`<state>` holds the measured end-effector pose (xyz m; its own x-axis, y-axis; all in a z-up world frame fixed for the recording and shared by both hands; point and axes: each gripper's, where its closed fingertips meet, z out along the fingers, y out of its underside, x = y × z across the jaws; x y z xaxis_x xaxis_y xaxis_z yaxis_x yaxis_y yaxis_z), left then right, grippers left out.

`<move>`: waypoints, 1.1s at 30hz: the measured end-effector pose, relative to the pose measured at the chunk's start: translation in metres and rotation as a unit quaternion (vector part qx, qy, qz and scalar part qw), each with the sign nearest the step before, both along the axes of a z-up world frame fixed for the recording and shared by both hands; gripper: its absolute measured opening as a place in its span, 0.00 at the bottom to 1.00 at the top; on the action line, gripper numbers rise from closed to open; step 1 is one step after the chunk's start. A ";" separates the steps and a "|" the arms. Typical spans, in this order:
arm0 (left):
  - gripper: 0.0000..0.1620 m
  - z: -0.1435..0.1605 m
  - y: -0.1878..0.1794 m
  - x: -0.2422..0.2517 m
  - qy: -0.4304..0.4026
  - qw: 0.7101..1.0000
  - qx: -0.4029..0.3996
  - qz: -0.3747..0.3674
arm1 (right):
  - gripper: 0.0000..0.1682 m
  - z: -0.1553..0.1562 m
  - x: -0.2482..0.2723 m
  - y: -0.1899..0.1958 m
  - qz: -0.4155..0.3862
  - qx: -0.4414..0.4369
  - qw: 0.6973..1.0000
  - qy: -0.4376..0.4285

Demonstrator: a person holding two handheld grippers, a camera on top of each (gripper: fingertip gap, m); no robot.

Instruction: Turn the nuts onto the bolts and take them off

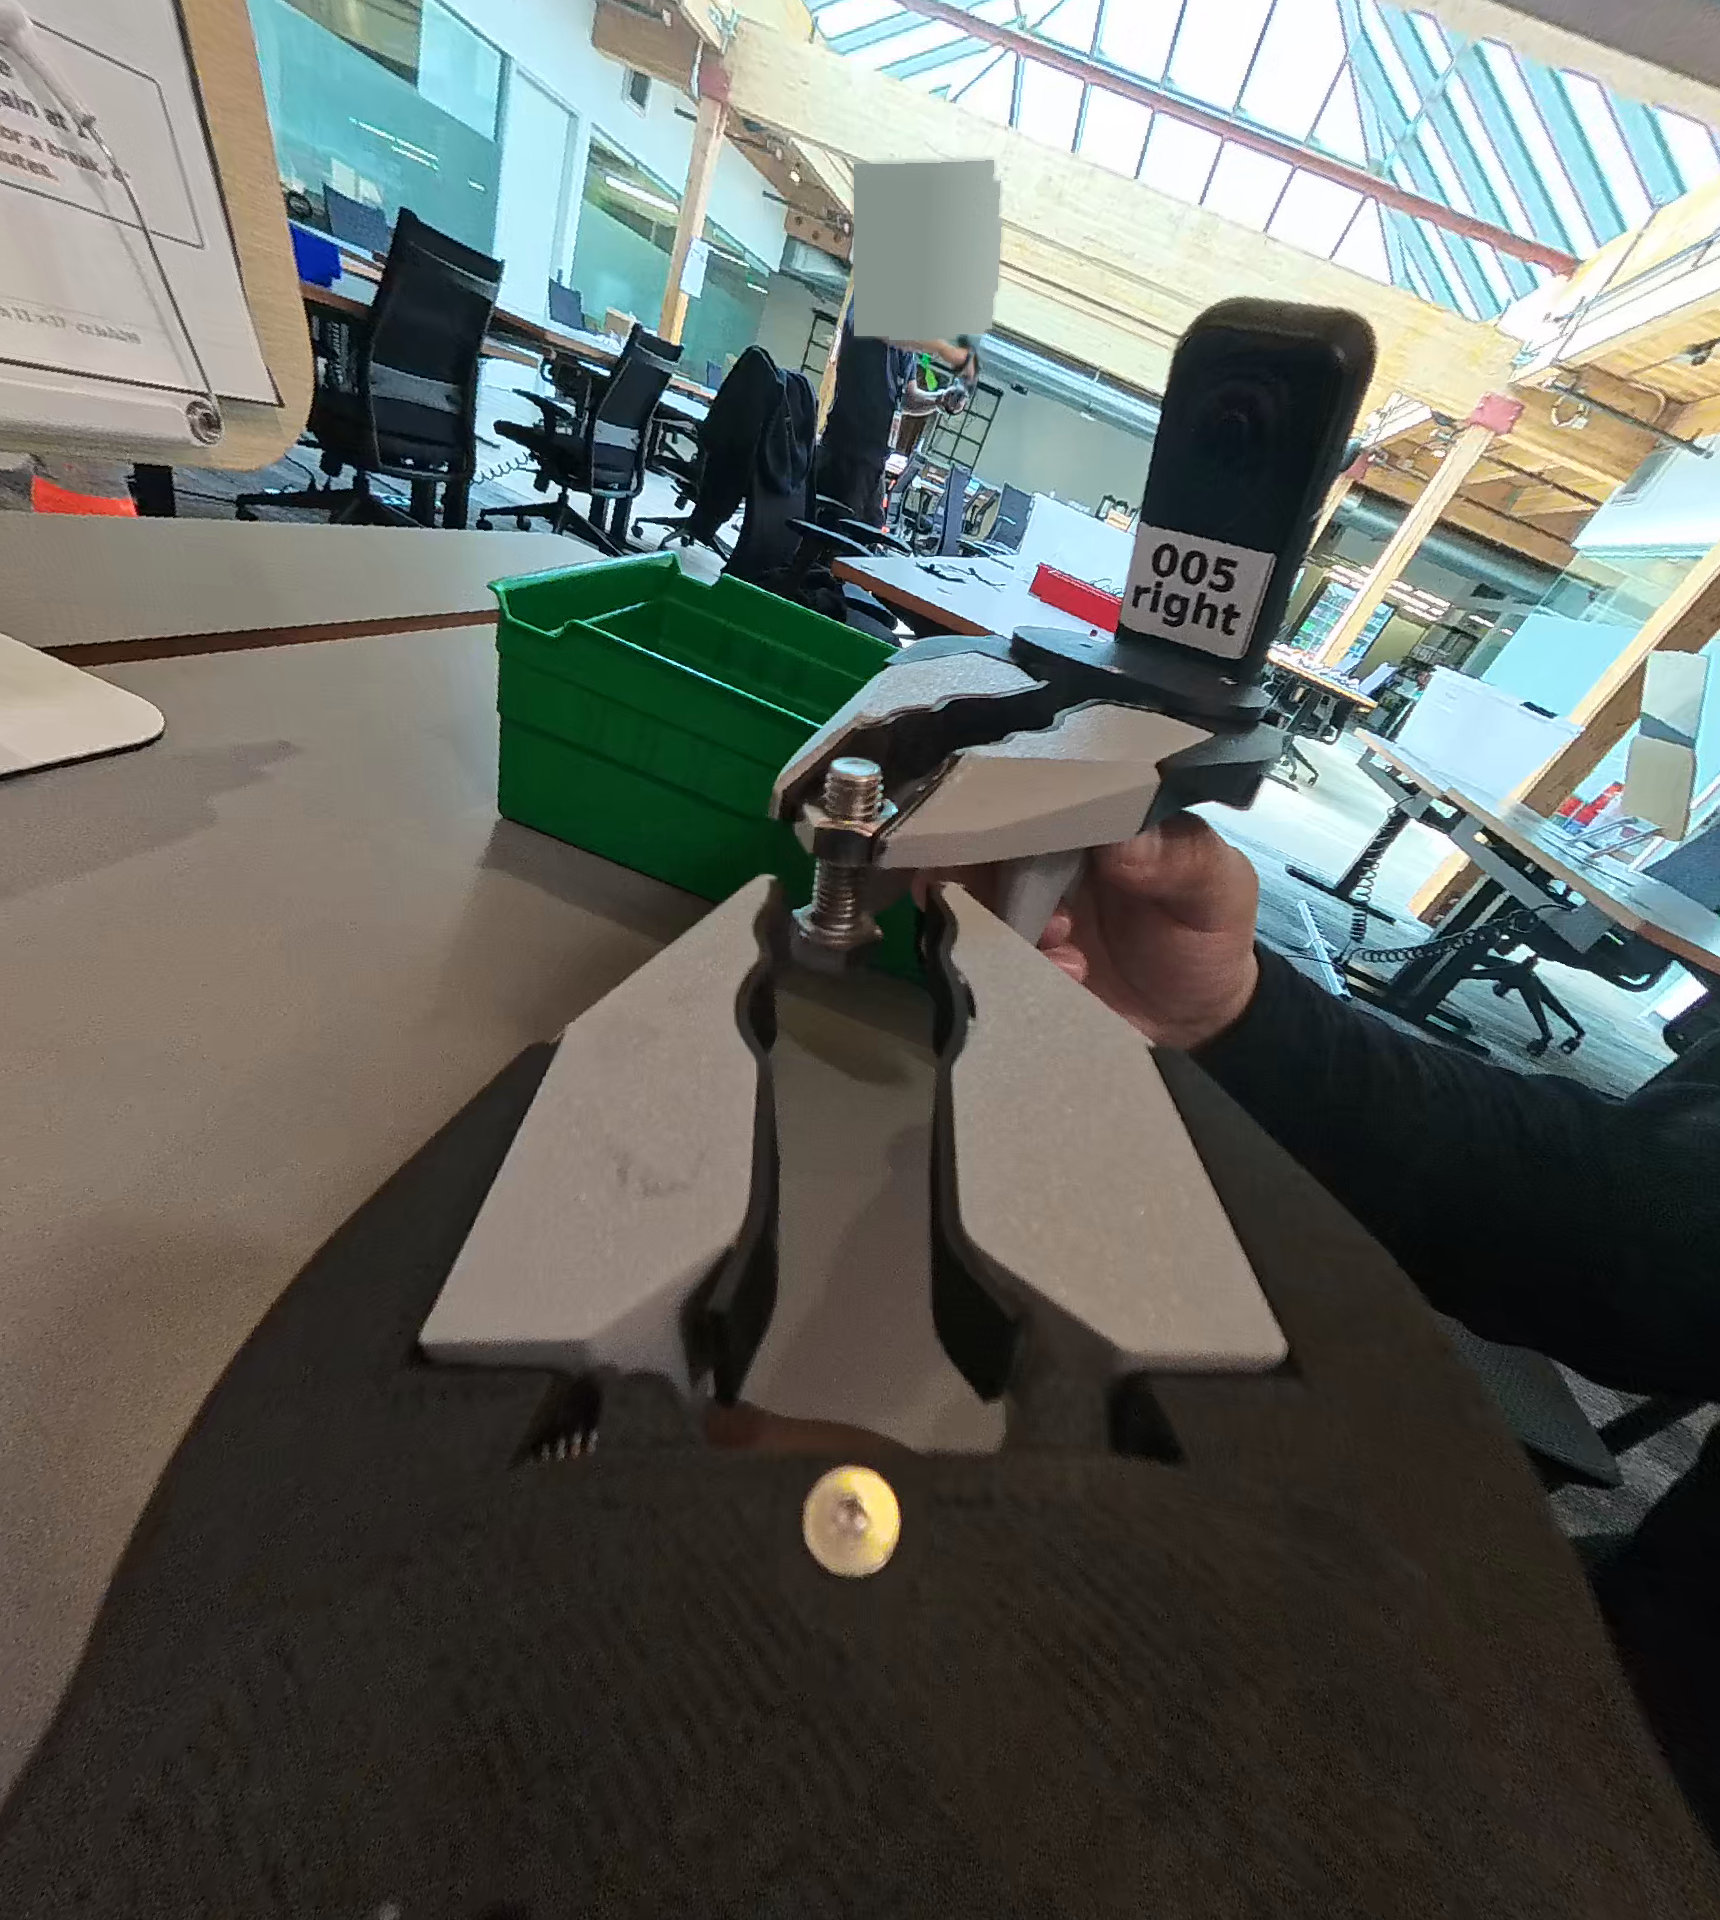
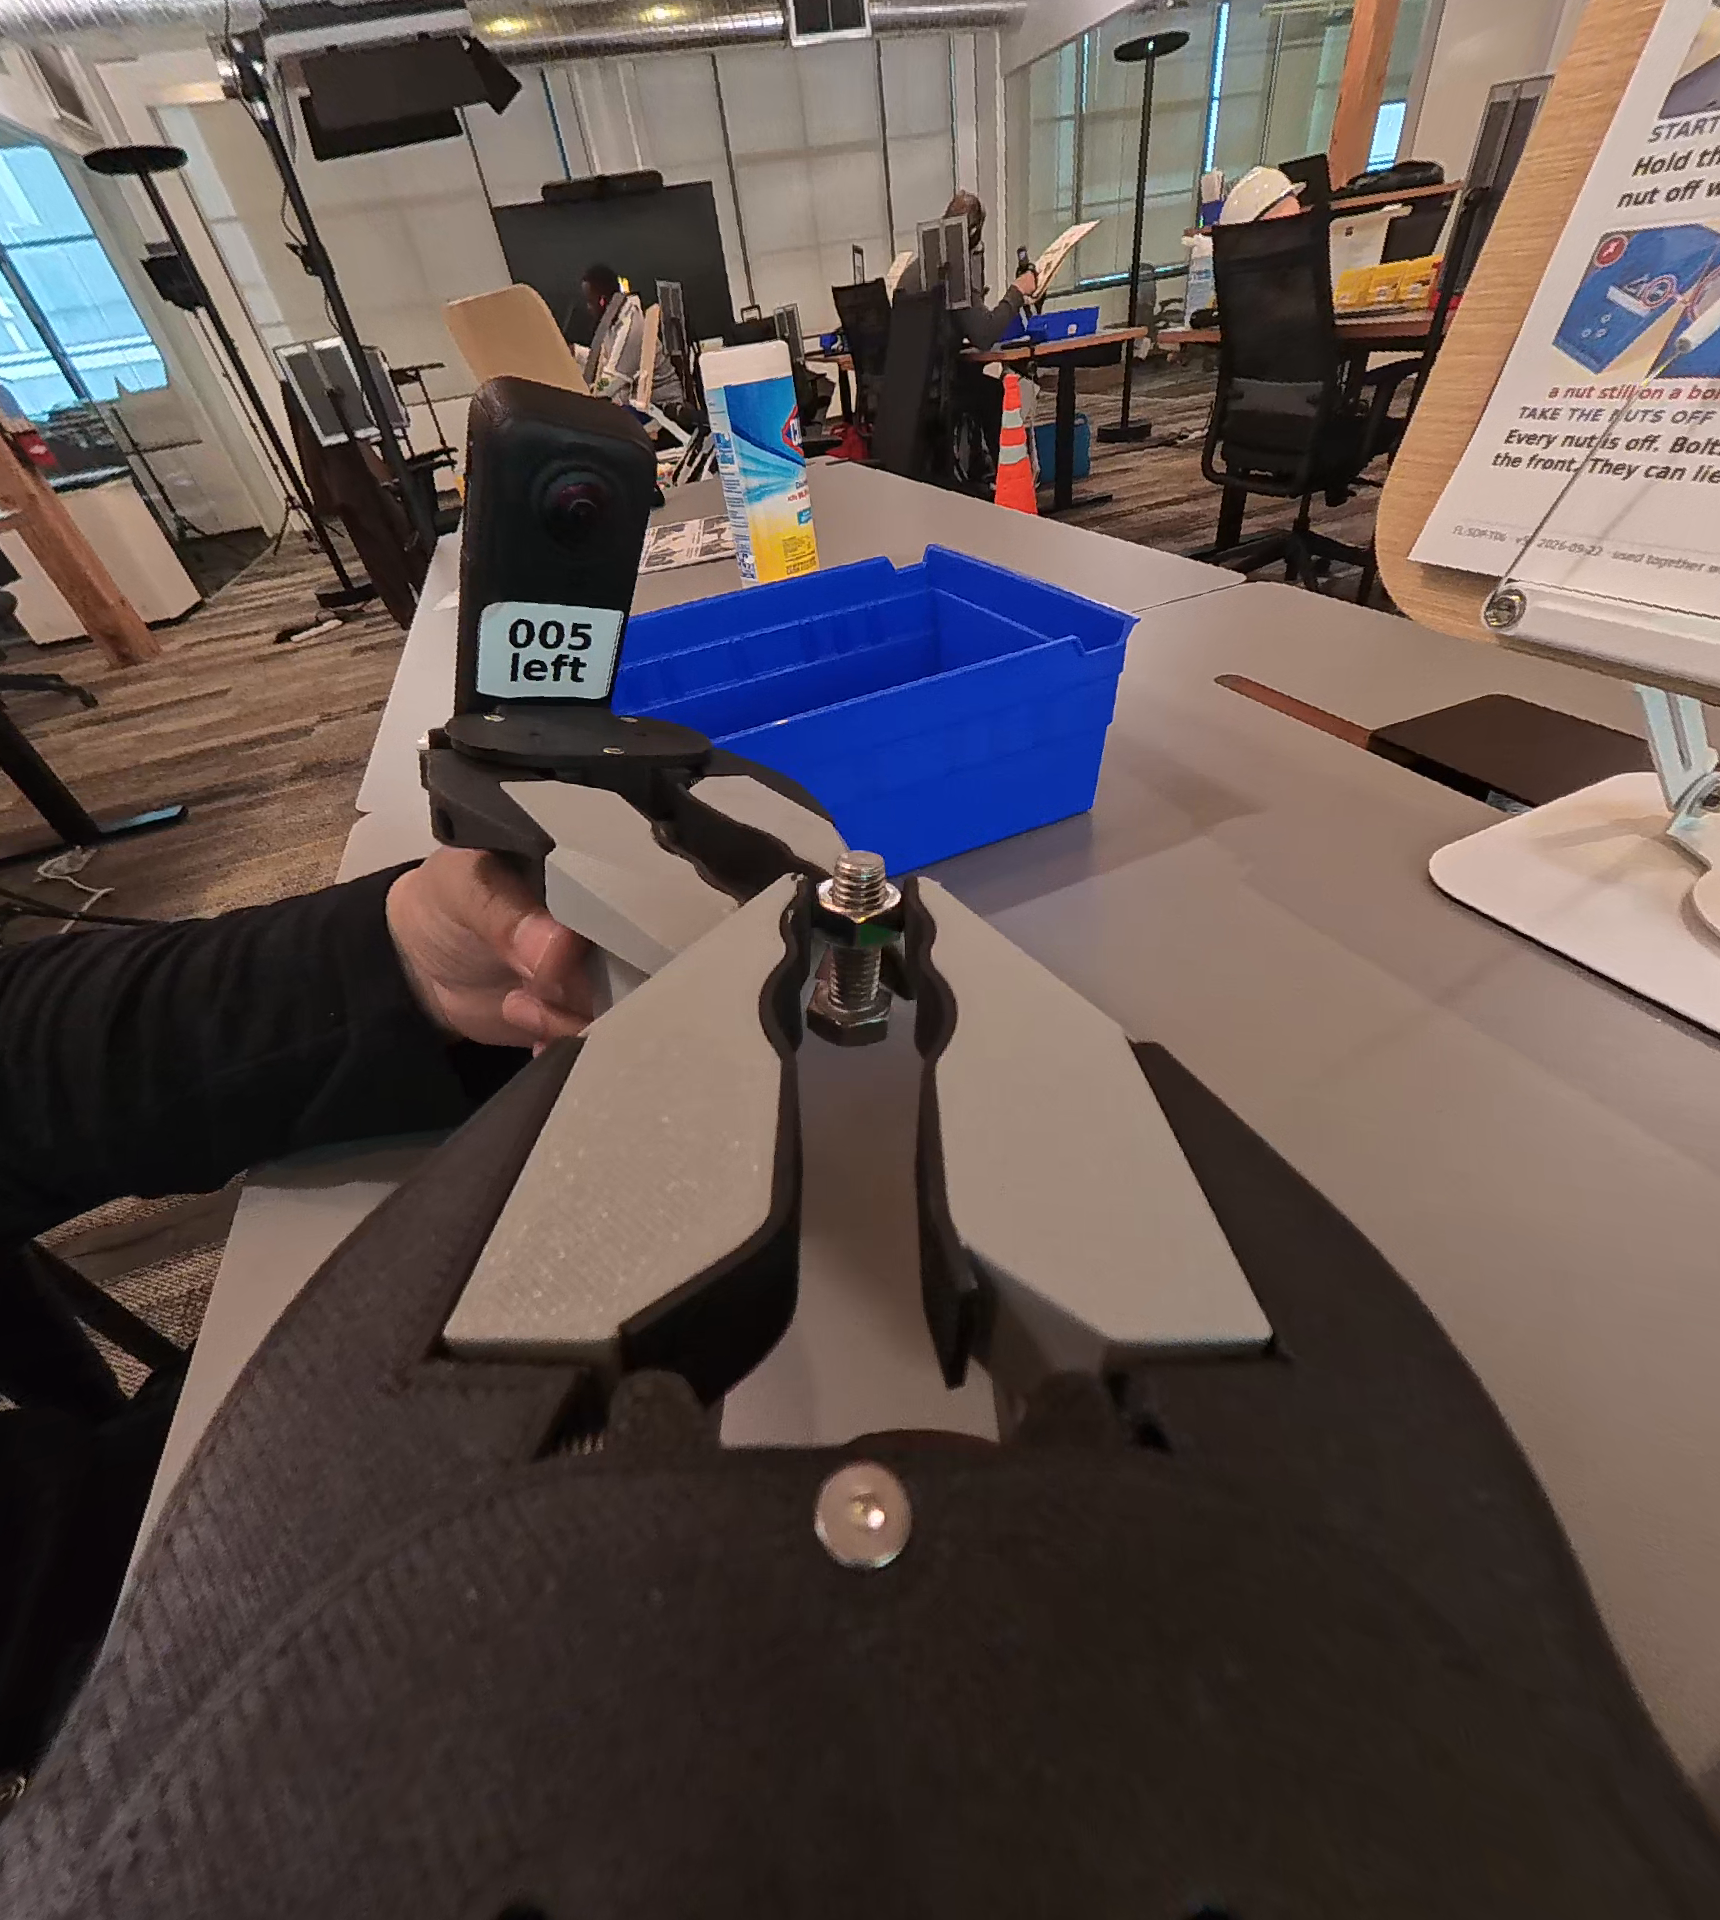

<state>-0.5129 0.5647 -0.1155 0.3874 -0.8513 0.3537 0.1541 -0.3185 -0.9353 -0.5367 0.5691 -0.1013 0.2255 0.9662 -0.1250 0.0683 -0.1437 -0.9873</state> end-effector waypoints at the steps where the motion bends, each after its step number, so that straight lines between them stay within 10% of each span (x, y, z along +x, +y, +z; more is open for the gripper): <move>1: 0.16 0.000 0.001 -0.001 0.001 1.000 0.000 0.005 | 0.08 0.001 0.000 0.000 0.000 -0.001 1.000 0.002; 33: 0.09 -0.012 0.003 0.004 0.070 0.995 0.057 0.036 | 0.08 0.003 -0.002 -0.001 -0.004 -0.006 1.000 0.013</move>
